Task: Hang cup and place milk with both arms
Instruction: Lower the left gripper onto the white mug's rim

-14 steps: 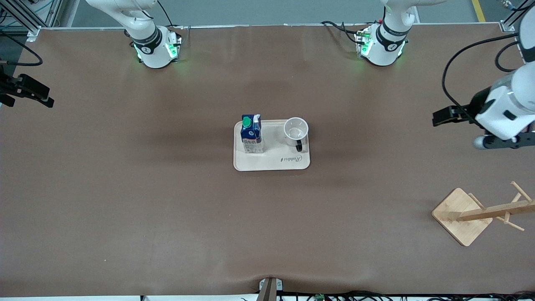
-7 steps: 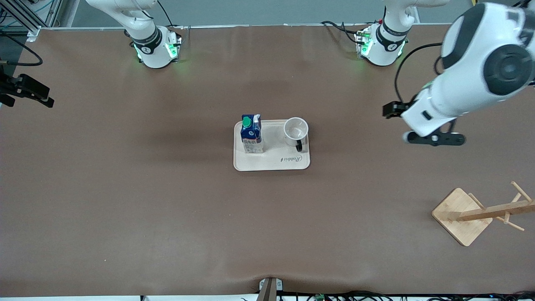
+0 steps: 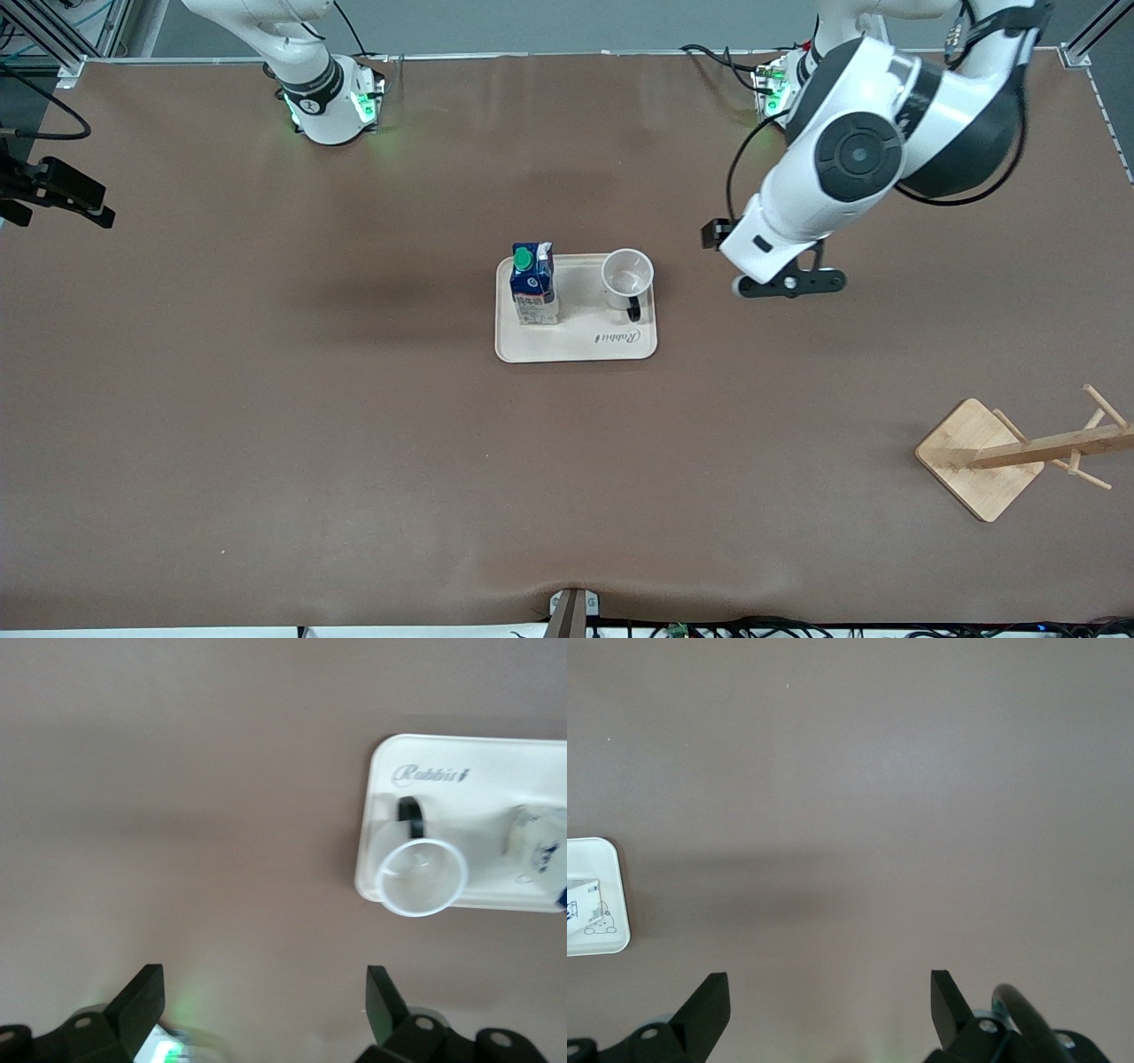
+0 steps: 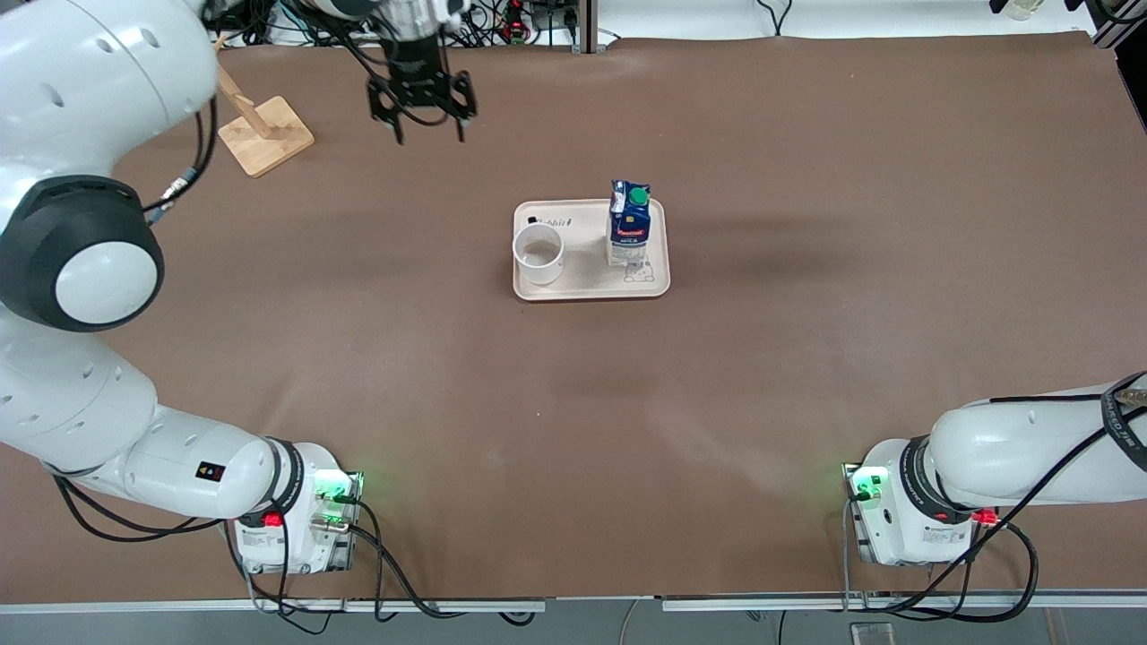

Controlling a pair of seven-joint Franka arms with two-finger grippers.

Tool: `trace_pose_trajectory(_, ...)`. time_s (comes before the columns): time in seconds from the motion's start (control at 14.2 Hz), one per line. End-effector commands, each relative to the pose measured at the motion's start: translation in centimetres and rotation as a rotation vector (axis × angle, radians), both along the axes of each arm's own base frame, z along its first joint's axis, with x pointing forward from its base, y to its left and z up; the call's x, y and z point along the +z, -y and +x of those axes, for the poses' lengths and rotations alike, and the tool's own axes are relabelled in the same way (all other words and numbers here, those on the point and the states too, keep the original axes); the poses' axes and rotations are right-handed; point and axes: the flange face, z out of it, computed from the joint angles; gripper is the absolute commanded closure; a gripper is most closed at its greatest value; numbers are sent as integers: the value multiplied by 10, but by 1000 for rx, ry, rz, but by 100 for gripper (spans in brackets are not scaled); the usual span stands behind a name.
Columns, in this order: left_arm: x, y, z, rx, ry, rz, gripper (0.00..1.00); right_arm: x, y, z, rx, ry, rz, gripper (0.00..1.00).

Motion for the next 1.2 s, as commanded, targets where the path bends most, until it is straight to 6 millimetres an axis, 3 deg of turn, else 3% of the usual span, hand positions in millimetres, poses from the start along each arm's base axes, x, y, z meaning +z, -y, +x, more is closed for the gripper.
trace_pose_trajectory(0.0, -27, 27, -27, 70, 27, -9, 0, 3, -1, 1, 0, 0, -1, 0)
trace_pose_trajectory(0.28, -76, 64, -68, 89, 72, -15, 0, 1, -5, 3, 7, -4, -2, 0)
trace_pose_trajectory(0.35, -84, 67, -73, 107, 100, -21, 3, -3, -10, 3, 18, -13, -2, 0)
trace_pose_trajectory(0.49, -98, 74, -81, 91, 111, -22, 18, -5, -19, 3, 32, -23, -2, 0)
trace_pose_trajectory(0.78, -113, 75, -80, 68, 133, 8, 21, -21, -36, -3, 62, -134, 0, 0)
trace_pose_trajectory(0.85, -120, 77, -79, 74, 136, 0, 21, -36, -40, 2, 68, -173, -1, 0)
trace_pose_trajectory(0.92, -126, 80, -78, 84, 137, -2, 22, -62, -44, 12, 66, -244, -2, 0)
trace_pose_trajectory(1.13, -142, 92, -83, 90, 154, 14, 24, -69, -43, 10, 64, -291, -3, 0)
